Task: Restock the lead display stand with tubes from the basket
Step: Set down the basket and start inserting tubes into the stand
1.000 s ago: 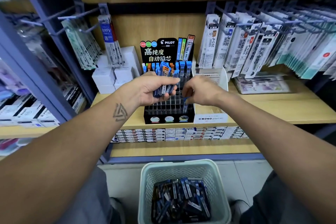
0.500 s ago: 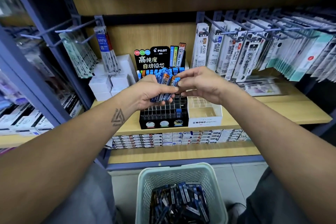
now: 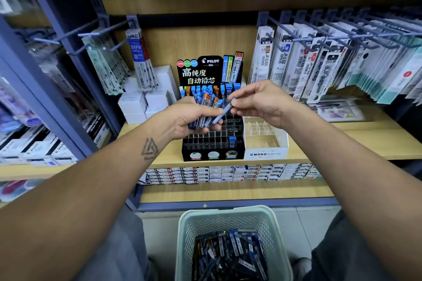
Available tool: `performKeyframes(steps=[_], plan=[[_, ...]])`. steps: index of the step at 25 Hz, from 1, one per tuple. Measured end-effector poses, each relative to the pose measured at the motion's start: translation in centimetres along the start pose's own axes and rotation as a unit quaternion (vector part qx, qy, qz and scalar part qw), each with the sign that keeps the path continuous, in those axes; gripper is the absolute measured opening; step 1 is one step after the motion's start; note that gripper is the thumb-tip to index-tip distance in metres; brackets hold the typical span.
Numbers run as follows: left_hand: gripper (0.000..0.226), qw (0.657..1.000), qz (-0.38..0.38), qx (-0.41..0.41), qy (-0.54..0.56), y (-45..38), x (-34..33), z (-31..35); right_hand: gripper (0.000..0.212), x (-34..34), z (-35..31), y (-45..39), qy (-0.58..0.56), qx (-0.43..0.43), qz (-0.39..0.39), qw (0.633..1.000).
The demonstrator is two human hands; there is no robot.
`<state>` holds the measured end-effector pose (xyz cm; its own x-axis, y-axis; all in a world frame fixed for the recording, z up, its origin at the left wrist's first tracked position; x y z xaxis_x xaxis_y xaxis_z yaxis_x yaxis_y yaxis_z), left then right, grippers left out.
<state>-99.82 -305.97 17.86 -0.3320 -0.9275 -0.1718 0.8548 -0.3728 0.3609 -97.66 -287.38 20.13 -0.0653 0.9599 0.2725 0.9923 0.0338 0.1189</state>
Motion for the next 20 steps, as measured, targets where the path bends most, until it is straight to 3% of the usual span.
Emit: performKeyframes(steps=[11, 15, 18, 20], plan=[[0.064, 0.988, 0.147, -0.036, -0.006, -0.4, 6.3, 1.4, 0.020, -5.7, -1.1, -2.0, 0.152, 0.092, -0.048, 0.983], [0.051, 0.986, 0.165, -0.038, 0.003, -0.1, 8.6, 1.7, 0.011, -7.1, -1.4, -2.9, 0.179, 0.109, -0.035, 0.977], [0.032, 0.985, 0.168, -0.047, 0.015, 0.7, 9.6, 2.0, 0.009, -8.4, -1.1, -3.5, 0.317, 0.108, -0.023, 0.942], [0.039, 0.987, 0.147, -0.052, 0.026, 1.0, 9.7, 2.2, 0.013, -10.0, -0.5, -3.7, 0.419, 0.116, -0.021, 0.900]])
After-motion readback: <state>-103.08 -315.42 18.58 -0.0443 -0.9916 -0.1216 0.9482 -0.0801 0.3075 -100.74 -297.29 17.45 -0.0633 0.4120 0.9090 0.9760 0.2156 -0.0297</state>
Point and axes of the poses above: each hand's wrist, its own y-axis away from the middle knuckle, its own x-axis out of the back of the hand, z = x × y, the point moved 4 cm from there along -y, towards the middle knuckle, and after that the axes turned 13 degrees about y, right-handed, at the moved point
